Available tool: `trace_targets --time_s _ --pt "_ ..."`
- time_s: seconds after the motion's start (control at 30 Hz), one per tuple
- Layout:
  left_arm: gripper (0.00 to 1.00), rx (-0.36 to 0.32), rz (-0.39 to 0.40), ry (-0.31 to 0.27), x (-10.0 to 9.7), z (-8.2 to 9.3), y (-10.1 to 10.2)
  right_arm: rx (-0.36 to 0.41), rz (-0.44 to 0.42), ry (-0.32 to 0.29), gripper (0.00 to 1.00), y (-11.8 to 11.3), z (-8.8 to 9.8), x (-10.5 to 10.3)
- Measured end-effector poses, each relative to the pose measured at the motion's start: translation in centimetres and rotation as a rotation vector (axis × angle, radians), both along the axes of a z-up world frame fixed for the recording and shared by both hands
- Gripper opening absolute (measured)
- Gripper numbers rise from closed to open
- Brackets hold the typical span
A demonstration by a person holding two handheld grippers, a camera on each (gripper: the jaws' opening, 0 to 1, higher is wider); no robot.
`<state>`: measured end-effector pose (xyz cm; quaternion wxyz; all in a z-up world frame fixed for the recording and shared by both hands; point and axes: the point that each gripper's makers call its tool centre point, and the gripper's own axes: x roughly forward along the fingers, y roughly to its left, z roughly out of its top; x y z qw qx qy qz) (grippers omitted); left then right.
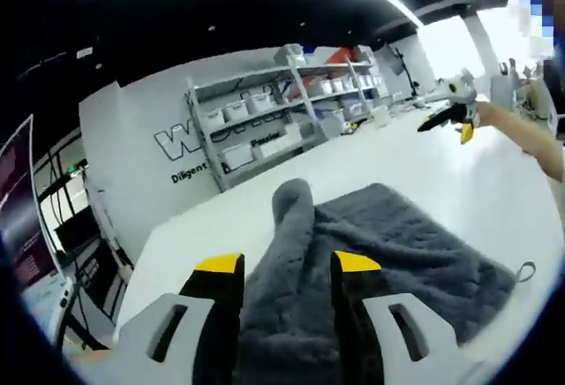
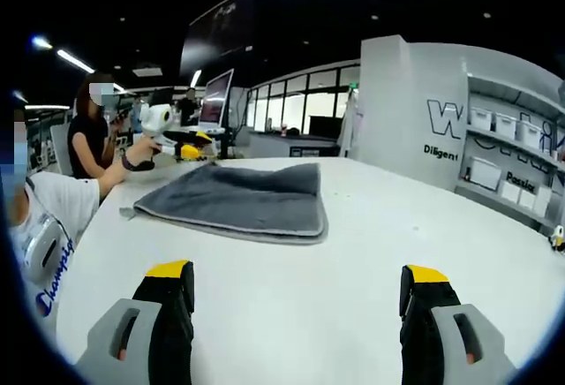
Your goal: Open the folded towel by lifting each exposed corner and separating the folded layers until the towel lies flat within the target outline without major curled edges
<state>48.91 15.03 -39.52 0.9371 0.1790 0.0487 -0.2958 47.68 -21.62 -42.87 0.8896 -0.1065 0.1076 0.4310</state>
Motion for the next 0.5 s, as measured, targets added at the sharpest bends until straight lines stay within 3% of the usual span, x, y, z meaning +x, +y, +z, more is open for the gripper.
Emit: trace_targets --time_s 0.2,0.5 --pt "0.52 -0.031 -0.035 -0.043 -0.5 0.6 -1.3 0.004 0.001 -0.009 0.99 0.8 0.1 0.3" --pt "0.58 -0.084 -0.121 -0.049 -2.1 1.2 -3.3 0.010 -0.007 -0.013 0.99 1.8 -0.2 1.0"
